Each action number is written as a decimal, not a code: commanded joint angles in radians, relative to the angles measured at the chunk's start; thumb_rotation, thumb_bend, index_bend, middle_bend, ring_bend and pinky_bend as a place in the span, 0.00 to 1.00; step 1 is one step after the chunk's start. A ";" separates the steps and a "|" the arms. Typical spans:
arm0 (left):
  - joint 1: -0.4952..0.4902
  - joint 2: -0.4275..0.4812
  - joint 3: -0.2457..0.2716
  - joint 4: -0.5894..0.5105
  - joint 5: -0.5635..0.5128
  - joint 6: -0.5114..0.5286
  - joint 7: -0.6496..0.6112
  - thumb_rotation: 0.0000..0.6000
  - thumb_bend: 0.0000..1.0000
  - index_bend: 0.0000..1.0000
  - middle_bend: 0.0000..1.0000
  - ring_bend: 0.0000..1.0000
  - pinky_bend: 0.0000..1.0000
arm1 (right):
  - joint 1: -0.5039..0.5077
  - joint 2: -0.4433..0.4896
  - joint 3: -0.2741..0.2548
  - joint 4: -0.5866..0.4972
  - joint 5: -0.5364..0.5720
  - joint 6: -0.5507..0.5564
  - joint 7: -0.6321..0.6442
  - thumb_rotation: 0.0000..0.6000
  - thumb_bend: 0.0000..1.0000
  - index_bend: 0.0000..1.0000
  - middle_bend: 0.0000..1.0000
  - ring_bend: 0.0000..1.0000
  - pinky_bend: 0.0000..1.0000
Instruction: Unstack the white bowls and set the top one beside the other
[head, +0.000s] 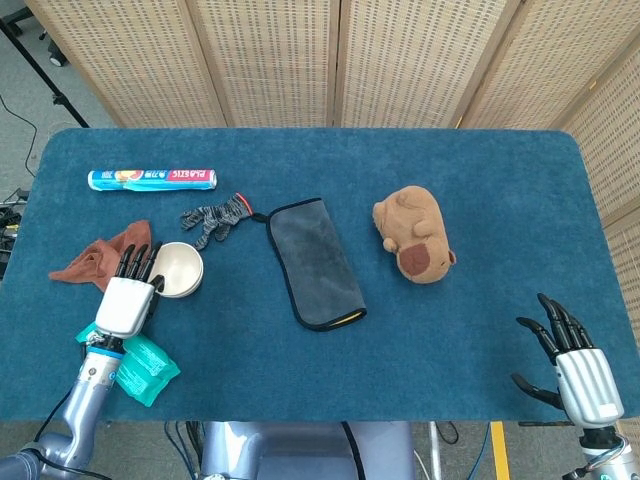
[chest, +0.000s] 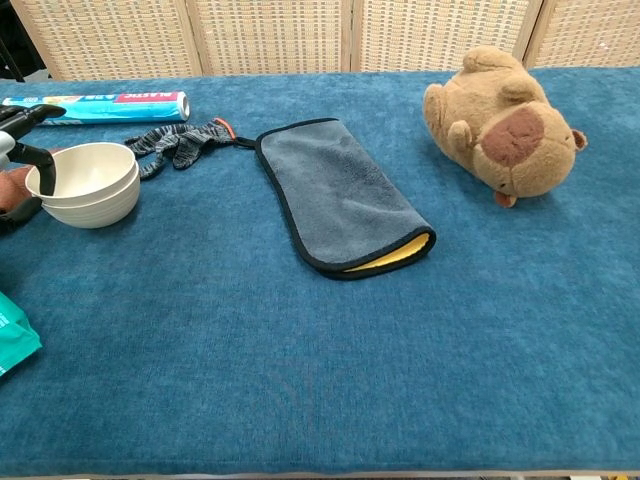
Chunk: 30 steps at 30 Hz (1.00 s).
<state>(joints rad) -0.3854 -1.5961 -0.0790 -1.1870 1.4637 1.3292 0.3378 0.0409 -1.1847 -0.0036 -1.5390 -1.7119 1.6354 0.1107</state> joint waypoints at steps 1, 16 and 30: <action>-0.001 0.000 -0.001 0.003 0.003 0.004 0.003 1.00 0.47 0.68 0.00 0.00 0.05 | 0.000 0.000 0.000 0.000 0.000 0.000 0.000 1.00 0.16 0.22 0.00 0.00 0.15; -0.008 0.000 -0.011 0.021 0.044 0.060 0.022 1.00 0.48 0.69 0.00 0.00 0.05 | -0.001 0.001 0.001 0.000 0.001 0.002 0.004 1.00 0.16 0.22 0.00 0.00 0.15; -0.015 0.008 -0.024 0.010 0.075 0.108 0.038 1.00 0.48 0.71 0.01 0.00 0.05 | -0.002 0.003 0.002 0.001 0.002 0.004 0.008 1.00 0.16 0.22 0.00 0.00 0.15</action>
<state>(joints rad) -0.4000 -1.5891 -0.1021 -1.1748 1.5366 1.4347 0.3747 0.0392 -1.1822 -0.0021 -1.5383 -1.7103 1.6390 0.1185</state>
